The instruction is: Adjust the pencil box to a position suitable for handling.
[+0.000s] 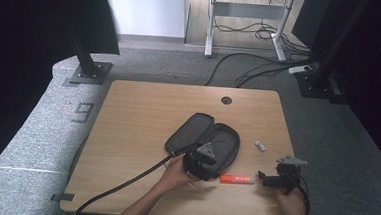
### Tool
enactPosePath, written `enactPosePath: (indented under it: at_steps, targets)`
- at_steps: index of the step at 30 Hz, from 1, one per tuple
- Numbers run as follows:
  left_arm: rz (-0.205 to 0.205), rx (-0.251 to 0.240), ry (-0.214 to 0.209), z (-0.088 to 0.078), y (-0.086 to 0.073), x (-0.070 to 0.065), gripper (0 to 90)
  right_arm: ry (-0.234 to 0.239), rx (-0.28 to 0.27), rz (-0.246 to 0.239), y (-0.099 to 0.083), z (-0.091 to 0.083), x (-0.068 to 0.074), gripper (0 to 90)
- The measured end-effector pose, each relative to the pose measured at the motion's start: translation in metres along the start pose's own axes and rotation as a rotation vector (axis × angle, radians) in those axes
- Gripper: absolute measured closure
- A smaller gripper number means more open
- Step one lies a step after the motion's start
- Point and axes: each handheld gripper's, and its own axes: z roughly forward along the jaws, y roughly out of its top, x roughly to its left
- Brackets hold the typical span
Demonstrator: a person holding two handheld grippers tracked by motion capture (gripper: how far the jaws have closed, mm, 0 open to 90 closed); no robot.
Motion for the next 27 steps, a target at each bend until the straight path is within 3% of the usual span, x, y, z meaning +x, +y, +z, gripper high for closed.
enactPosePath:
  at_steps: [2,6,9,12,17,22,27]
  targets:
    - [-0.002,0.002,-0.003,-0.001,0.000,0.000,35.8,0.000,0.000,0.000,0.000,0.000,0.000,0.0]
    - [-0.047,-0.015,-0.062,-0.007,0.000,0.006,29.4,0.000,0.000,0.000,0.000,0.000,0.000,0.0]
    - [-0.054,-0.013,-0.078,-0.011,-0.001,0.007,23.3,0.000,0.000,0.000,0.000,0.000,0.000,0.0]
    - [-0.036,0.000,-0.058,-0.015,-0.002,0.007,19.1,0.000,0.000,0.000,0.000,0.000,0.000,0.0]
    - [-0.046,-0.019,-0.045,-0.024,-0.004,0.011,14.6,0.000,0.000,0.000,0.000,0.000,0.000,0.0]
    - [-0.050,-0.045,0.011,-0.041,-0.008,0.016,14.0,0.000,0.000,0.000,0.000,0.000,0.000,0.0]
    - [-0.045,-0.041,0.062,-0.055,-0.013,0.018,11.5,0.000,0.000,0.000,0.000,0.000,0.000,0.0]
